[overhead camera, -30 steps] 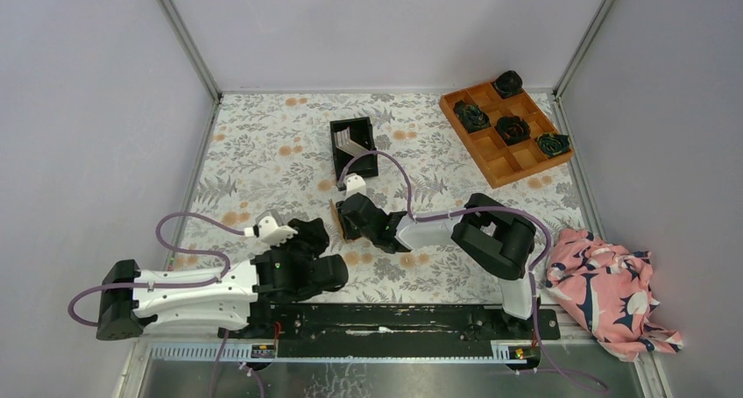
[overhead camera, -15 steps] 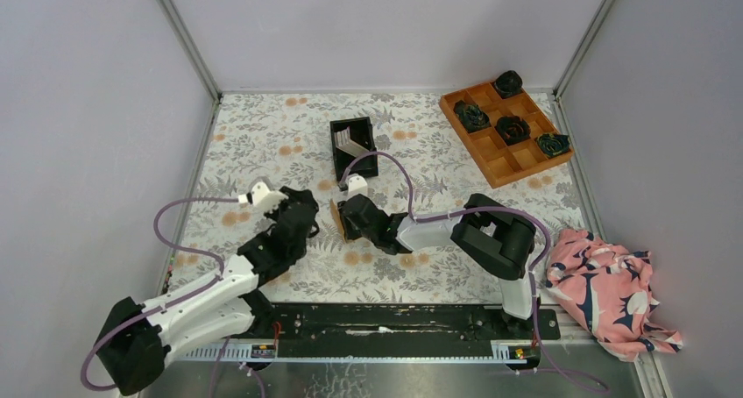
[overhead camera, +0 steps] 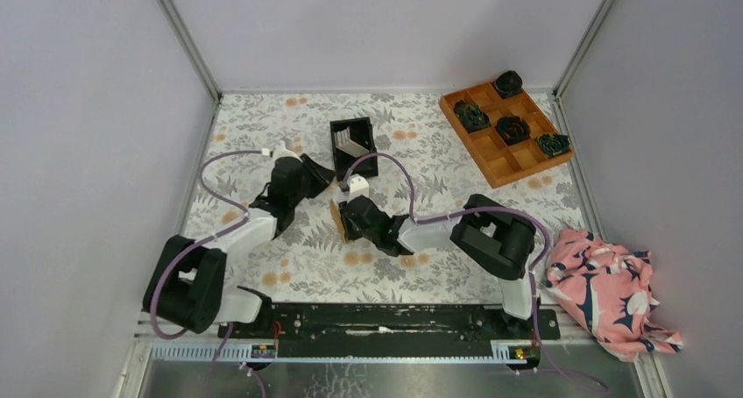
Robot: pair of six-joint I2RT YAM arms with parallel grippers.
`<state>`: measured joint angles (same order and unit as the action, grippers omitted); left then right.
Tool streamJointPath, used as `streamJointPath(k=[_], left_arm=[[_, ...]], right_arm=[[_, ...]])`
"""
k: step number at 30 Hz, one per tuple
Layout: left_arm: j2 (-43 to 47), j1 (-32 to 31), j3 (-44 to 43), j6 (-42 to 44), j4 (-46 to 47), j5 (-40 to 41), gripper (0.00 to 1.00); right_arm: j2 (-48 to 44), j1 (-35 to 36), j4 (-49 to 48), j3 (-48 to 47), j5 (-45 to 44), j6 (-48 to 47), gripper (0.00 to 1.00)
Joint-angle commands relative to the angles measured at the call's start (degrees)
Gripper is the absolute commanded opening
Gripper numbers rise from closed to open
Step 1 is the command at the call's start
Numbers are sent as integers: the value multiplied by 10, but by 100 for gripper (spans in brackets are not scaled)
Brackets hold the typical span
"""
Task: Put the credit cards into the card holder
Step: Open the card holder at the center of the board.
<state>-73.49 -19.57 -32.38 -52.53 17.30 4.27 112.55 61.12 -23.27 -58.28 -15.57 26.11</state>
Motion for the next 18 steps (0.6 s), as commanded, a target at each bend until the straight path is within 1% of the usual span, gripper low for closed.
streamJointPath(k=[1,4,6,12,15,18], left_arm=[[-64,9,-51,-6,38,-211,31],[-89,8,-68,-4,20,-265,27],[-93,7,-80,8,-13,-272,25],[-97,-8,-106,63,-140,-232,22],[-104,-24,-106,84,-176,-207,20],[-111,-38,-96,93,-190,-191,19]], right_arm=[[46,-6,125,35,-5,-14,27],[47,-5,126,33,-6,-15,27],[49,-6,127,31,-5,-14,27],[50,-6,130,32,-9,-11,26],[48,-5,130,33,-11,-10,26],[43,-6,130,37,-14,-10,26]])
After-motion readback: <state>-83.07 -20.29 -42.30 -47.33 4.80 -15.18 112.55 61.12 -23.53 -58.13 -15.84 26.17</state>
